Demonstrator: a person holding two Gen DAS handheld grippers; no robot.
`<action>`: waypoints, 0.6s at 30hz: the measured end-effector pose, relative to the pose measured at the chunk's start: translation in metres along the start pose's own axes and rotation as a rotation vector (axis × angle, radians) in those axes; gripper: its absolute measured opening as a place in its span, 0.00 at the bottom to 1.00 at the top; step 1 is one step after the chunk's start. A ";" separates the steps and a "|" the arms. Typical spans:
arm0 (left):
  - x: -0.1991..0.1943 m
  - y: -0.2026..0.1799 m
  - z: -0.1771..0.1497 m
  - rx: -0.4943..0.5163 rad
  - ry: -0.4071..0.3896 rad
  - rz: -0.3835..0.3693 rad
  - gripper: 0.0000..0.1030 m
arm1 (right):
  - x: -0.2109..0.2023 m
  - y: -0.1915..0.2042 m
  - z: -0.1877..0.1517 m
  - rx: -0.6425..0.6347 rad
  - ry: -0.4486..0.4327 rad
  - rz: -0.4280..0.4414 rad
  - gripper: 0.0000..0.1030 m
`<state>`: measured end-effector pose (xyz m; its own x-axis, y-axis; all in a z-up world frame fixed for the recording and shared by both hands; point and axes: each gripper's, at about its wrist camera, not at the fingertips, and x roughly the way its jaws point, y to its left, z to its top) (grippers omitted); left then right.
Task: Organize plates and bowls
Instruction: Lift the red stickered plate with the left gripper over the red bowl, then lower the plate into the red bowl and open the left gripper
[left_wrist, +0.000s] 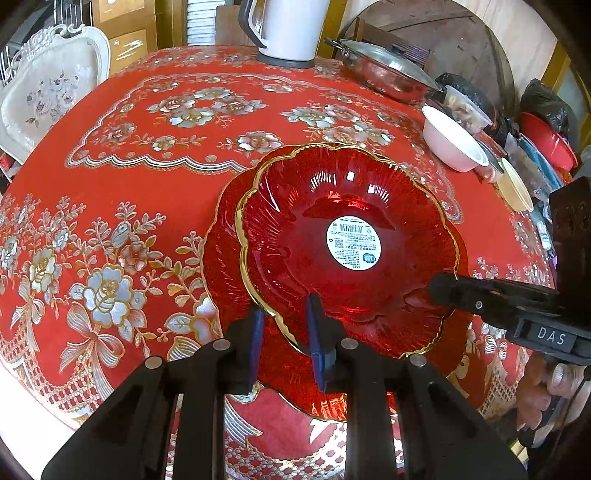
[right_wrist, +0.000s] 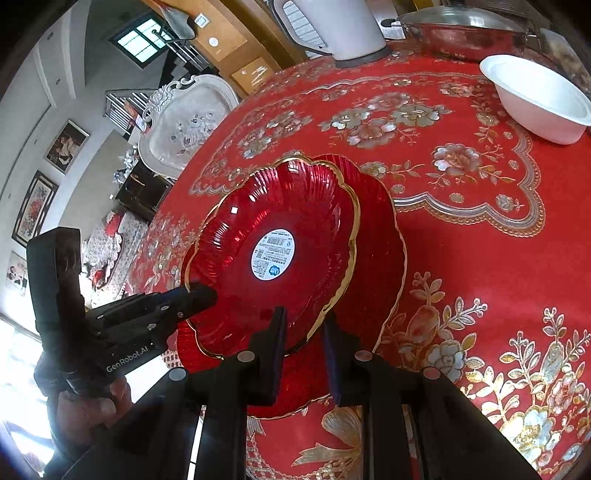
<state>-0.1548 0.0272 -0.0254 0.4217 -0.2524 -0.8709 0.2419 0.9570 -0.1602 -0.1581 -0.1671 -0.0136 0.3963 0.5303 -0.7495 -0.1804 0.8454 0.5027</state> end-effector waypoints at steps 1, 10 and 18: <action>0.000 0.000 -0.001 0.002 0.000 -0.004 0.20 | 0.000 0.000 0.000 -0.001 0.003 0.001 0.19; -0.002 0.002 -0.002 -0.005 0.000 -0.021 0.20 | 0.001 0.002 0.001 -0.030 0.019 0.000 0.22; -0.004 0.007 0.002 -0.035 0.011 -0.041 0.21 | 0.003 0.004 0.006 -0.034 0.043 0.004 0.24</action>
<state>-0.1529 0.0346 -0.0226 0.4018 -0.2905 -0.8684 0.2278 0.9503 -0.2124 -0.1520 -0.1628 -0.0116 0.3570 0.5351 -0.7656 -0.2126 0.8447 0.4912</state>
